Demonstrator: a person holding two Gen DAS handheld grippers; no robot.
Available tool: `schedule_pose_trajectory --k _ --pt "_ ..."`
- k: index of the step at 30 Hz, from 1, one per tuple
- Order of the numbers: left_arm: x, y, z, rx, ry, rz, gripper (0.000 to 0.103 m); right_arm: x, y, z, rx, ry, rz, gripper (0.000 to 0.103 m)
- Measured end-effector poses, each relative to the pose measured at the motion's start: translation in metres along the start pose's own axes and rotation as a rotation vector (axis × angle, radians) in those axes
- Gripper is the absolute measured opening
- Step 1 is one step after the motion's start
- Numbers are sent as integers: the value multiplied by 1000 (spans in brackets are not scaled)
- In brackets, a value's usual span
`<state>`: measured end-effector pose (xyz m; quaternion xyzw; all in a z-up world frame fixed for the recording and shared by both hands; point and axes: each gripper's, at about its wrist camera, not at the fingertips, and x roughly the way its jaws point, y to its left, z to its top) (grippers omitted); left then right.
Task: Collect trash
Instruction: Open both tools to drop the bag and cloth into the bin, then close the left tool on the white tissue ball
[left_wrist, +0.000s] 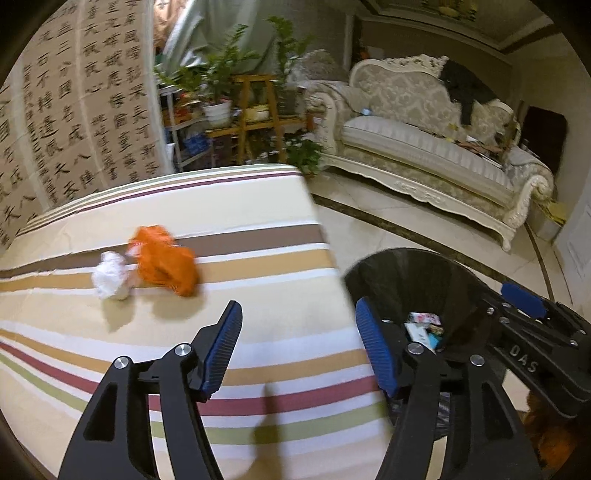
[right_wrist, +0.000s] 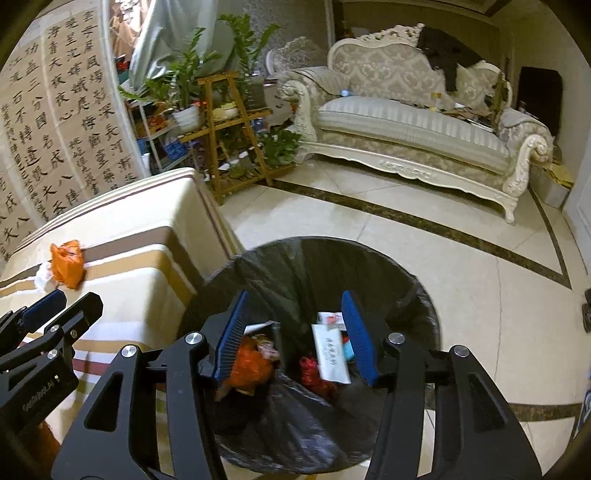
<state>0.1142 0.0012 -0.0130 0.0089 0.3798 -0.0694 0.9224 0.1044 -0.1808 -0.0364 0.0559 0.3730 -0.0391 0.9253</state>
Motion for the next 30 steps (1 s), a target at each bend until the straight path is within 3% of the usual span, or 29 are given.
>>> schedule_pose_trajectory --k 14,23,26,30 --pt "14 115 7 -149 21 215 63 14 102 16 -139 26 162 51" --pt "33 137 14 -149 63 201 63 23 158 22 -217 47 241 51" --pt "37 138 13 -137 77 185 42 27 170 23 -236 57 253 51" --pt "35 139 10 -112 70 175 35 30 184 22 -257 67 272 51"
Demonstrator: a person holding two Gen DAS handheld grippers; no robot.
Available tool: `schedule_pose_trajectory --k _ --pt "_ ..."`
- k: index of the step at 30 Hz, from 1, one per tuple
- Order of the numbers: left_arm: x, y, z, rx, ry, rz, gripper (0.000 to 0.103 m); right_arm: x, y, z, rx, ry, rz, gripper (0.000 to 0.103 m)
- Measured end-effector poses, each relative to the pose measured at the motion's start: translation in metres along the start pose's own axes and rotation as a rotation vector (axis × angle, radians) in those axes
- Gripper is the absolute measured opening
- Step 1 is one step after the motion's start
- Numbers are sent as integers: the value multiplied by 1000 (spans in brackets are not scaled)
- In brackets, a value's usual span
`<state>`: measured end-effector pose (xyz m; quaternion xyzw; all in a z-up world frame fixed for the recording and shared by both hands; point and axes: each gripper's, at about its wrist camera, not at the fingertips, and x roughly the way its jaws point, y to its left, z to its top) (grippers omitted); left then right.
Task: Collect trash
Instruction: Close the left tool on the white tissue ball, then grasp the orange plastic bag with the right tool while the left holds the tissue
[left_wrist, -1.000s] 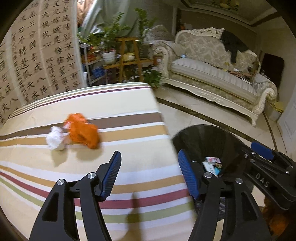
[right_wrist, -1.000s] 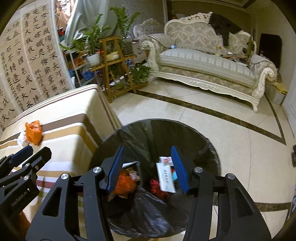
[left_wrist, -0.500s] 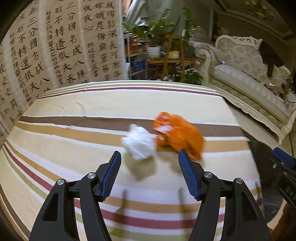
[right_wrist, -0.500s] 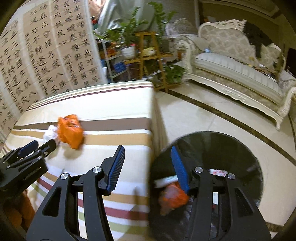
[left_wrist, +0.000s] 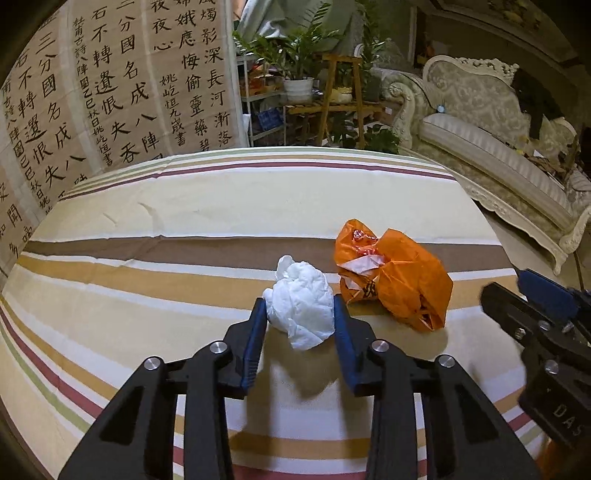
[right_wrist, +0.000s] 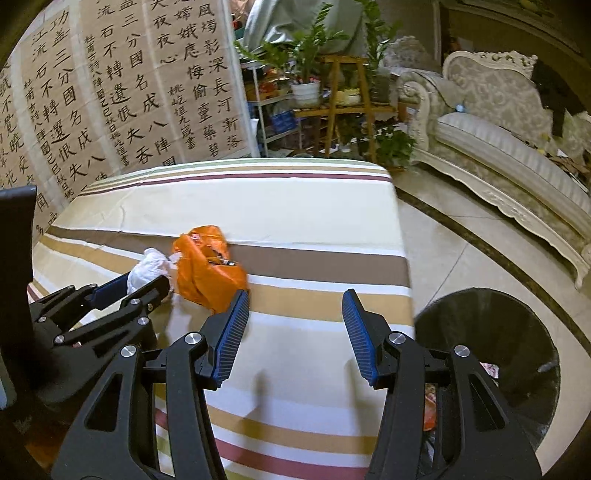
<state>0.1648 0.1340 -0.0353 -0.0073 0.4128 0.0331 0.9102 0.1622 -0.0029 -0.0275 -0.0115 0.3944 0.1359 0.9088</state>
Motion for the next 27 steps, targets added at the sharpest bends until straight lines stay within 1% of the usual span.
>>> schedule_pose_trajectory --k 4,11,14,15,16,22,27 --pt "-4 7 -3 -19 -3 -1 34 5 14 4 -21 5 21 51" --pt "-12 32 -4 -56 -18 35 34 14 39 9 -65 11 51 52" --pt "-12 39 -5 -67 -17 45 34 22 48 12 -79 26 61 52" --pt "-12 42 -6 -73 -14 44 34 25 50 12 -85 32 62 51" --pt "-13 42 -7 -75 -13 44 34 28 53 11 -94 38 62 45" --pt "-15 41 -10 -77 -8 36 34 21 55 9 -119 23 49 43" --pt "-23 31 -14 -67 -14 18 34 3 44 2 -101 -1 33 43"
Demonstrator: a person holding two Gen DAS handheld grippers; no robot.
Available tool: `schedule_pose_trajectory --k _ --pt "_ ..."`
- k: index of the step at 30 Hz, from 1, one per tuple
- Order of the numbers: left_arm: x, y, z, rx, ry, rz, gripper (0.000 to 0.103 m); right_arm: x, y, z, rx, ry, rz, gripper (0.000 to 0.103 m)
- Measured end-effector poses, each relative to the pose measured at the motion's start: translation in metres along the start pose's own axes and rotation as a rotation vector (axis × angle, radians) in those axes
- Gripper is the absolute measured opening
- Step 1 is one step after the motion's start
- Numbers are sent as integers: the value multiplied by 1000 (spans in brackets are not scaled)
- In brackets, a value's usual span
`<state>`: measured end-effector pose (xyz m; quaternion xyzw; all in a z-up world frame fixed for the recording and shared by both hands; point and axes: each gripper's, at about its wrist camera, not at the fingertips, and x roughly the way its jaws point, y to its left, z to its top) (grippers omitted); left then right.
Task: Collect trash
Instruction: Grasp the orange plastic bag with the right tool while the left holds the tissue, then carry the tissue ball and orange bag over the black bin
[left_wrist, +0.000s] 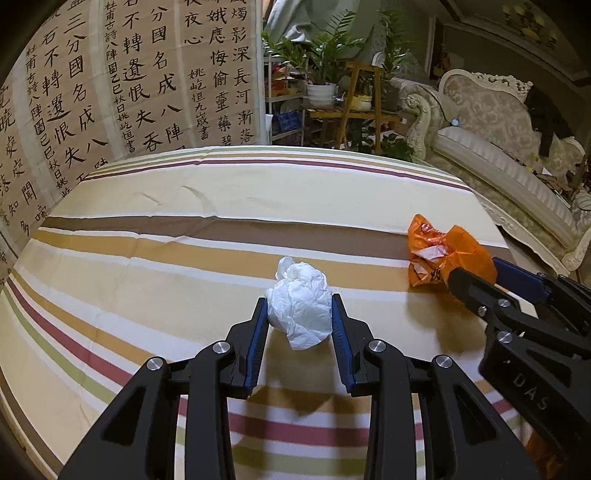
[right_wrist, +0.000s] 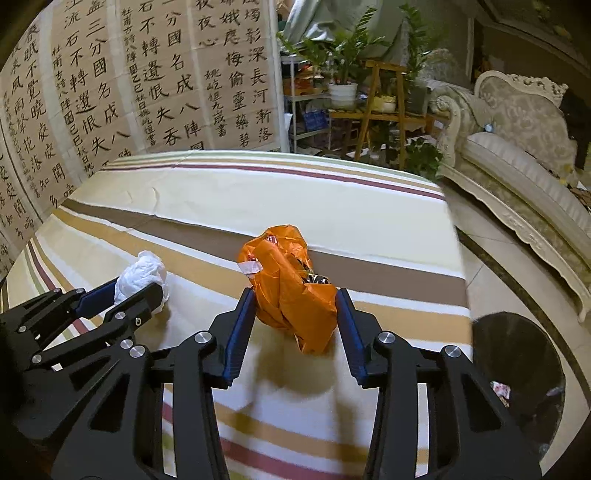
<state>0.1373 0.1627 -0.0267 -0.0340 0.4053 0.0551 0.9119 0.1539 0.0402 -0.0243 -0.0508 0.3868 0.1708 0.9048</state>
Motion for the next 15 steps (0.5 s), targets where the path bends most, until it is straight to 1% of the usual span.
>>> schedule_pose_trajectory --k 5,15 --pt "-11 -21 -5 27 -11 -35 34 -25 -21 -11 43 -29 -33 43" --pt "-33 -96 -20 136 -38 -146 34 -71 -91 -53 171 -46 -160 43"
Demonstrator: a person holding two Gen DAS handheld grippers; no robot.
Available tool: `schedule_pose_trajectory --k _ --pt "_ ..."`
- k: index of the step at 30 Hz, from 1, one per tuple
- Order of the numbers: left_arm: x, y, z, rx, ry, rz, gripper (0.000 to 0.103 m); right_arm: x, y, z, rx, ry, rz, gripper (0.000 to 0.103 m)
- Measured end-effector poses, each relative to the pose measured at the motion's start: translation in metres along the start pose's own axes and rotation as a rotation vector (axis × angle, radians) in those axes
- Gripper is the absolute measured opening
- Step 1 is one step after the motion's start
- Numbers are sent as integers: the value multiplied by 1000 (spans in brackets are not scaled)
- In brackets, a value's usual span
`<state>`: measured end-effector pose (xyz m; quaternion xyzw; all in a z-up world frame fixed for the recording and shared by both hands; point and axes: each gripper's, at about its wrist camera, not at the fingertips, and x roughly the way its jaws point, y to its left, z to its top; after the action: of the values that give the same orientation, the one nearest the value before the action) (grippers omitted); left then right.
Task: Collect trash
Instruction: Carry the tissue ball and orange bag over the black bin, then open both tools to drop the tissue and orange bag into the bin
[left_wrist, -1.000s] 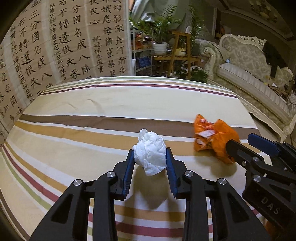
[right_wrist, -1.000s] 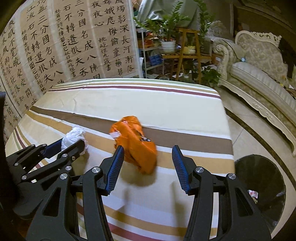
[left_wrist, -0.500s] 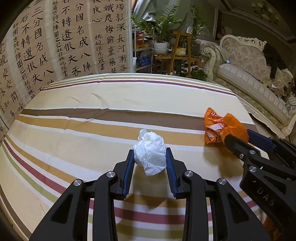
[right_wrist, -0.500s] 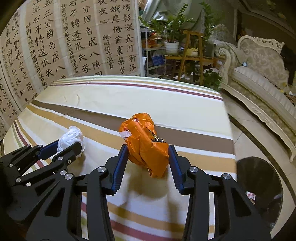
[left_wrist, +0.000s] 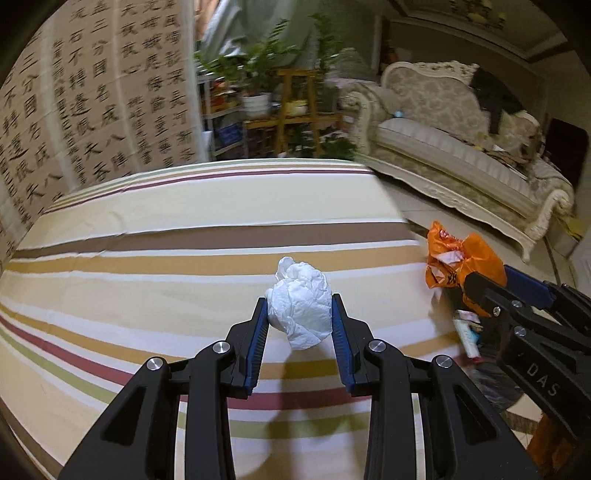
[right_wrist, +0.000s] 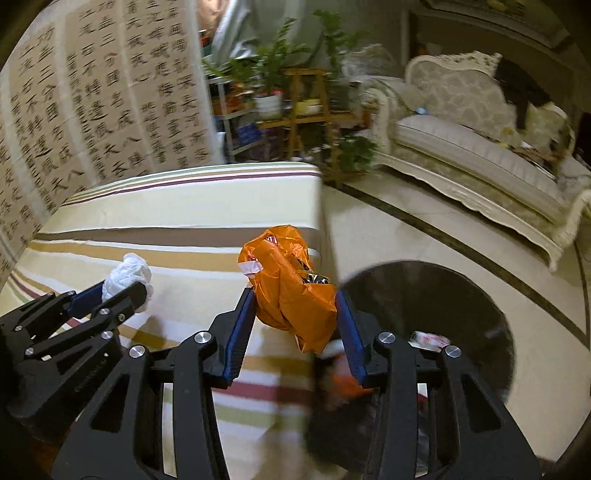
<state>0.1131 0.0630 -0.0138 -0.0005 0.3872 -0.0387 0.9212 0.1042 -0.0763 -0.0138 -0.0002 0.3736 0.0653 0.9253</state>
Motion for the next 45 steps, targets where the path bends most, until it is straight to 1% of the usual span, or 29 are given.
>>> schedule_pose_trajectory --k 4,11,18,20,22,23,24,25,26,27,29,31,36,45 --pt "-1 -32 -1 46 -8 -38 34 -11 -33 -13 45 -4 -57 43" --pt "5 -84 -6 123 -11 -89 34 -19 -72 -26 106 -10 -119 43" --pt "9 -113 -6 169 -21 -102 34 -21 -98 -32 146 -19 -157 44" --pt "10 -117 -7 175 -20 -105 35 -20 -105 -33 156 -16 -162 44" --pt "11 -122 -8 180 -21 -99 41 -19 -110 -35 167 -14 -168 45" --pt "11 -123 -8 181 -22 -98 42 -18 -112 -36 171 -11 -171 45" --pt "11 -124 -9 183 -25 -96 46 -18 -112 -37 174 -10 -172 46" --pt "11 -125 -9 184 -27 -93 52 -19 -115 -38 179 -9 -175 49" --pt "10 -125 -10 185 -30 -89 55 -18 -116 -39 182 -8 -176 52" --pt "10 -125 -10 183 -34 -84 58 -19 -118 -41 184 -10 -178 52" --pt "9 -124 -9 177 -38 -81 61 -20 -121 -41 187 -10 -183 52" --pt "8 -124 -9 172 -42 -75 69 -21 -123 -42 191 -12 -184 52" --pt "0 -121 -11 167 -57 -61 73 -27 -125 -45 200 -20 -185 52" --pt "-15 -111 -18 148 -65 -64 75 -41 -117 -52 191 -38 -185 55"
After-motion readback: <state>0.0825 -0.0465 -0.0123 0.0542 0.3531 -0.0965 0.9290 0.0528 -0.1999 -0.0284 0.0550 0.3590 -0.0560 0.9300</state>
